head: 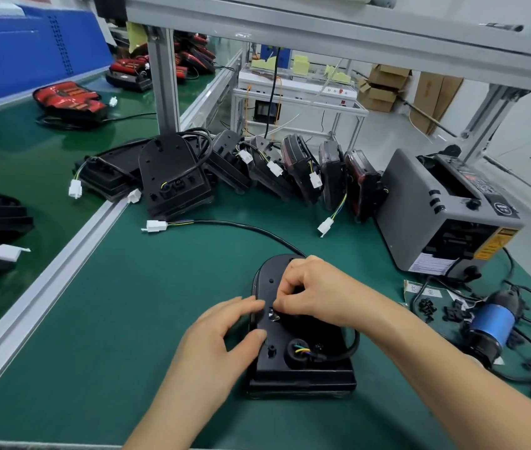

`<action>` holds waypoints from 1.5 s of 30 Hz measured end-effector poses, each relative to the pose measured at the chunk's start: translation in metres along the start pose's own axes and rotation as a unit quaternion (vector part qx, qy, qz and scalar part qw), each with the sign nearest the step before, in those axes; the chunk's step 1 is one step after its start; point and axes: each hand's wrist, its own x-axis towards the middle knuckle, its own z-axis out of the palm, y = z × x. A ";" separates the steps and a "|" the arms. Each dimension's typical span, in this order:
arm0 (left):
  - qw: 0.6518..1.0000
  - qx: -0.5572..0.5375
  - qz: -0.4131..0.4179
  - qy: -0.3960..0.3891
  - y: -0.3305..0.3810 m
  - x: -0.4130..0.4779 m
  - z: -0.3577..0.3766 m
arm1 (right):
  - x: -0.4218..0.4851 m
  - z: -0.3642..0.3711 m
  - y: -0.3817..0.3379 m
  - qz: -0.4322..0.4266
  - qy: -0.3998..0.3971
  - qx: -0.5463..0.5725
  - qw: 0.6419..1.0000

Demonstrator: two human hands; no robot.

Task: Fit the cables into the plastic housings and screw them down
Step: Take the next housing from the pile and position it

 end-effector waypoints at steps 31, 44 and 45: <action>0.869 0.420 0.260 0.041 0.006 0.003 0.003 | -0.015 0.007 0.014 -0.047 0.113 -0.006 0.993; 0.914 0.348 0.190 -0.080 0.015 0.033 -0.013 | -0.062 0.009 0.070 0.221 0.154 -0.009 0.963; 0.935 0.307 0.152 -0.094 0.015 0.052 -0.018 | -0.061 0.011 0.069 0.217 0.147 -0.006 0.965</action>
